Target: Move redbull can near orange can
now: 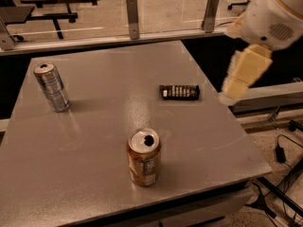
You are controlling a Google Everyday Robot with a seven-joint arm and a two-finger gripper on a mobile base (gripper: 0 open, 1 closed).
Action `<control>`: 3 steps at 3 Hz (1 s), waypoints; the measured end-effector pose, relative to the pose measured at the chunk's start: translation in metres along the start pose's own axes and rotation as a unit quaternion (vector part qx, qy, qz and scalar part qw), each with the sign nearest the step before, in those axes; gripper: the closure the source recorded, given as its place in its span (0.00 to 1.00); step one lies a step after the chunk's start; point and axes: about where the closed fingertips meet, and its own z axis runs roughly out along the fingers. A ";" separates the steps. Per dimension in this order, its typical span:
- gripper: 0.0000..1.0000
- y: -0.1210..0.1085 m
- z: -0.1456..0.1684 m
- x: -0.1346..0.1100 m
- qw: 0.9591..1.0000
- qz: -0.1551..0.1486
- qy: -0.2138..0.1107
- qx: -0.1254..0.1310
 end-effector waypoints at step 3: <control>0.00 -0.028 0.072 -0.155 0.996 -0.033 -0.072 -0.028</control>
Offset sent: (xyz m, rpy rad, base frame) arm 0.0863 0.1326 0.0063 0.1626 -0.0076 0.1231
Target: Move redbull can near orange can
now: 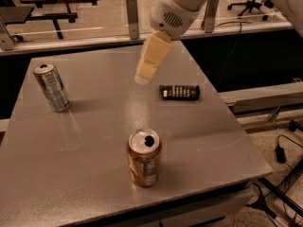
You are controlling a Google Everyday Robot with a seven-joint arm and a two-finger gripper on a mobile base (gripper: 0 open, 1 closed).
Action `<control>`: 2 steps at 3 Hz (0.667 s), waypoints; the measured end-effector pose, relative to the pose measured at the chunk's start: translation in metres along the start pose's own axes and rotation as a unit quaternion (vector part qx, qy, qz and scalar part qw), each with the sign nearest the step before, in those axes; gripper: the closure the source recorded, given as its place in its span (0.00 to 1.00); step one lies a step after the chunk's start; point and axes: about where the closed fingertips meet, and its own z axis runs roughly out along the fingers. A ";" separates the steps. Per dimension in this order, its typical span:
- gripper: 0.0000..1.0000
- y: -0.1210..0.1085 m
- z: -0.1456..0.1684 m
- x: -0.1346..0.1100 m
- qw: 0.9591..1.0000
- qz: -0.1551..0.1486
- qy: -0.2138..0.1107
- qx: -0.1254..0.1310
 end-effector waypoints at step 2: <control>0.00 0.019 0.065 -0.083 1.000 0.012 0.001 -0.009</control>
Offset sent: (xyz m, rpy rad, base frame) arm 0.0069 0.1658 -0.0352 0.0162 0.0479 -0.0283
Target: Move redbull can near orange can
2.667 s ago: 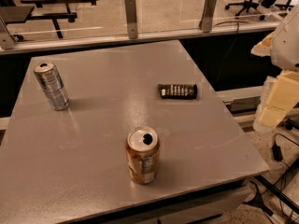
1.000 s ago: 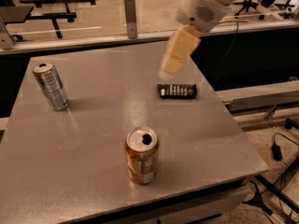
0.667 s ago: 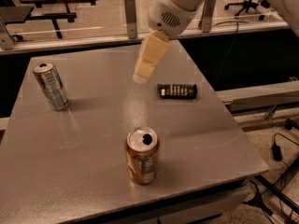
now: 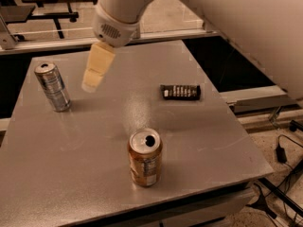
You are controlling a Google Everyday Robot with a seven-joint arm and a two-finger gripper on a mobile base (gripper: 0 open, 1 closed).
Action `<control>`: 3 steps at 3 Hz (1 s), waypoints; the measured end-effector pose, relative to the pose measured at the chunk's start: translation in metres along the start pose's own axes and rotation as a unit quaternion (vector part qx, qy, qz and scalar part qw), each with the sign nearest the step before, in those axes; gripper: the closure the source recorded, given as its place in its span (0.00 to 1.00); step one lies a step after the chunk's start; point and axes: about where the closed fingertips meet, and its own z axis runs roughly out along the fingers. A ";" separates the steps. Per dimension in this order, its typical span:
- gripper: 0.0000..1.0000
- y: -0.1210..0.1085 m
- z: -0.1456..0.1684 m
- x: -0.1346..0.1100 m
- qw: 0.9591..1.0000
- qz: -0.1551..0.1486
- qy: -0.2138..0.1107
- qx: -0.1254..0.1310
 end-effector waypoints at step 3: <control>0.00 0.023 0.073 -0.091 0.999 -0.006 -0.010 -0.037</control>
Offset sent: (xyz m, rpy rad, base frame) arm 0.0061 0.1267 -0.0302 0.0215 0.0637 0.0463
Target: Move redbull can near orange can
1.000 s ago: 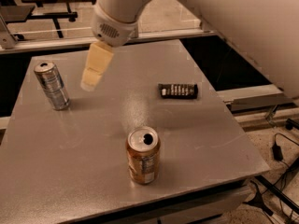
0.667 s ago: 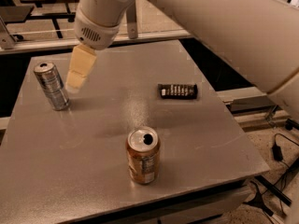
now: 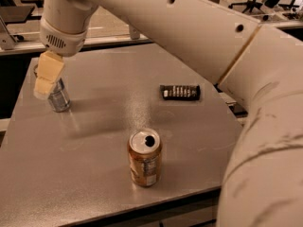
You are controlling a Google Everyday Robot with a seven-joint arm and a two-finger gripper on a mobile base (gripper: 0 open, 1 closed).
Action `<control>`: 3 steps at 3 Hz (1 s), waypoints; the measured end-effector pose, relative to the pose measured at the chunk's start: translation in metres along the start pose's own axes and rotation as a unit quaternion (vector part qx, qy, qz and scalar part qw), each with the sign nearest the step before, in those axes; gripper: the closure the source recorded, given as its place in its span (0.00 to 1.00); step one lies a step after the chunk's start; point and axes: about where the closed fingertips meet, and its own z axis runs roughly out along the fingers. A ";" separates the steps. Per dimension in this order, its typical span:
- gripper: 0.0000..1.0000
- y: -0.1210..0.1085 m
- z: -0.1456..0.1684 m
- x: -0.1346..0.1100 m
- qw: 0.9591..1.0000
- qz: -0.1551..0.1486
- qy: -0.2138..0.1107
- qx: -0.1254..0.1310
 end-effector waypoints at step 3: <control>0.27 0.012 0.029 -0.022 1.000 -0.014 0.003 -0.028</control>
Offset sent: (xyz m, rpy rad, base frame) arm -0.0043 0.0406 -0.0153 -0.0074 0.0366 0.0513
